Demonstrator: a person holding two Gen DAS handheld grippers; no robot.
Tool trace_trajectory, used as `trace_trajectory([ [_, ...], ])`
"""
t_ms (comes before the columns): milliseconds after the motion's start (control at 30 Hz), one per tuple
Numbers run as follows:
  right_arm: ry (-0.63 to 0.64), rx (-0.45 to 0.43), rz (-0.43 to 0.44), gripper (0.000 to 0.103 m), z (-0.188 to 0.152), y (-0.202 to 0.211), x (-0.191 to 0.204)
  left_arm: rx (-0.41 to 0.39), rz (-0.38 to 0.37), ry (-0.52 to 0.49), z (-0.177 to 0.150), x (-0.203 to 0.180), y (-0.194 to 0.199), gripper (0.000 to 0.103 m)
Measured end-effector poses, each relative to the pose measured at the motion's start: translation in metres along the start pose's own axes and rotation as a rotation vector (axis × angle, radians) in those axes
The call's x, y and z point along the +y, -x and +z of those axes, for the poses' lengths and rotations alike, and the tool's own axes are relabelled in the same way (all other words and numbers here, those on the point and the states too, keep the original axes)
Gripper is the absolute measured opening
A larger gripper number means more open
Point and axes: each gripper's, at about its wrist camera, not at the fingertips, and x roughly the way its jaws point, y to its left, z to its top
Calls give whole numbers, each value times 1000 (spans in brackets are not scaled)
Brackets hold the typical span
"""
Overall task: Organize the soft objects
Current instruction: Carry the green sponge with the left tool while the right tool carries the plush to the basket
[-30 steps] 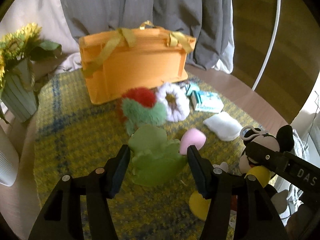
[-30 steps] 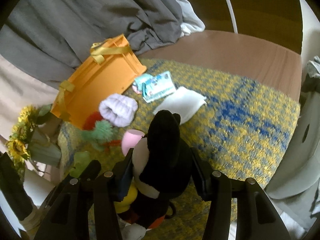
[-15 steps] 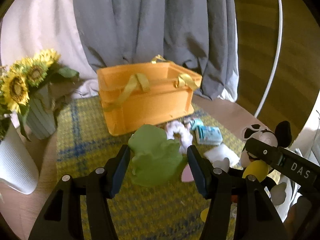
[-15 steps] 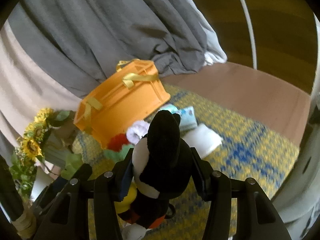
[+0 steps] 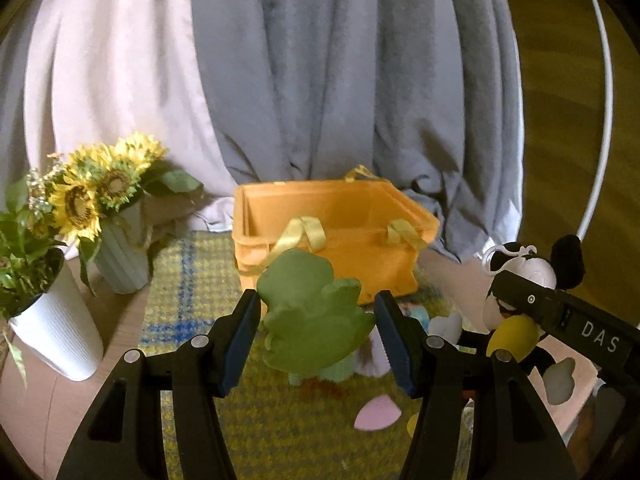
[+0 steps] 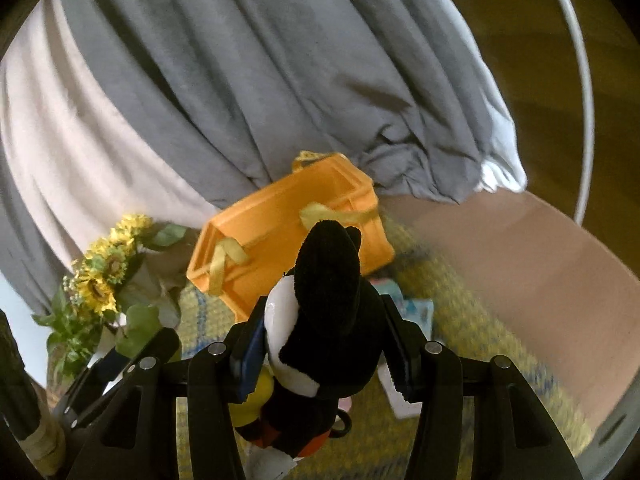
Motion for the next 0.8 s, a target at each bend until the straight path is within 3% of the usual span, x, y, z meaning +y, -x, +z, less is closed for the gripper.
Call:
trace_trajectory([
  [367, 92, -47, 130, 53, 44, -13, -10, -73, 102, 54, 23, -23, -1, 58],
  [800, 92, -127, 199, 53, 78, -22, -9, -128, 110, 33, 59, -25, -12, 58],
])
